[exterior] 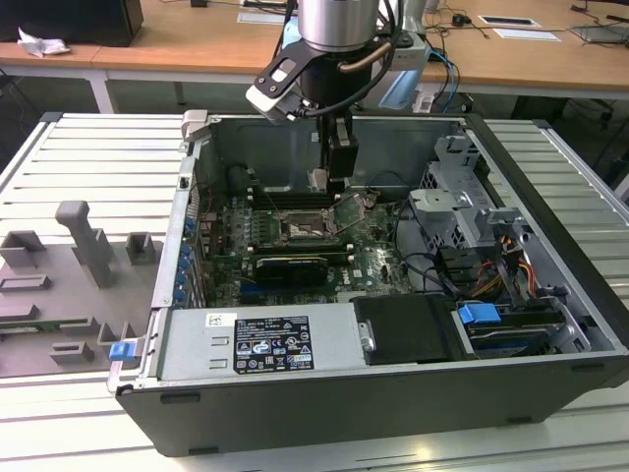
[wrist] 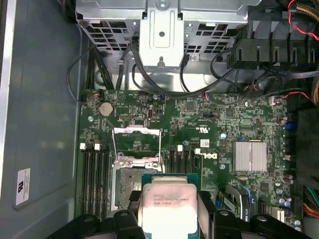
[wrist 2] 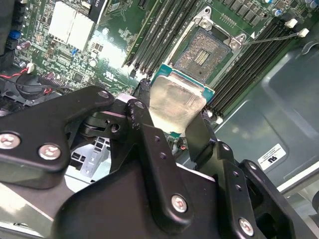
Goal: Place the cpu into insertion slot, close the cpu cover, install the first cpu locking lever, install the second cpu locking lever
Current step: 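Place the cpu into insertion slot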
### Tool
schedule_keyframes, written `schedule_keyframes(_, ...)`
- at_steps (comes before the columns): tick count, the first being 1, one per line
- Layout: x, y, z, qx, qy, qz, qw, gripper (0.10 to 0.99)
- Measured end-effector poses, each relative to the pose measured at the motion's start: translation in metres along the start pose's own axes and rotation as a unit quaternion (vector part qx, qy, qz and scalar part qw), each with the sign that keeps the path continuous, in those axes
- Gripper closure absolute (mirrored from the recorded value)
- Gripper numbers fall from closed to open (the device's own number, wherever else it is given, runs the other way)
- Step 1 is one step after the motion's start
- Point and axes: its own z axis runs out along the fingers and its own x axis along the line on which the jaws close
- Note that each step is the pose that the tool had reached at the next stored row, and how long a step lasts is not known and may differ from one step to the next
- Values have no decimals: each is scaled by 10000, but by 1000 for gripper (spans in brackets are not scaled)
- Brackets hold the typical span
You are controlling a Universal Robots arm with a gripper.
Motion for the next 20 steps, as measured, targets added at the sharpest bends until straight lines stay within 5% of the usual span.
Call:
schedule_keyframes(14,-1,-19,84,-1,-15,118,9999,557)
schedule_keyframes(20,3,-31,220,29,-15,118,9999,557)
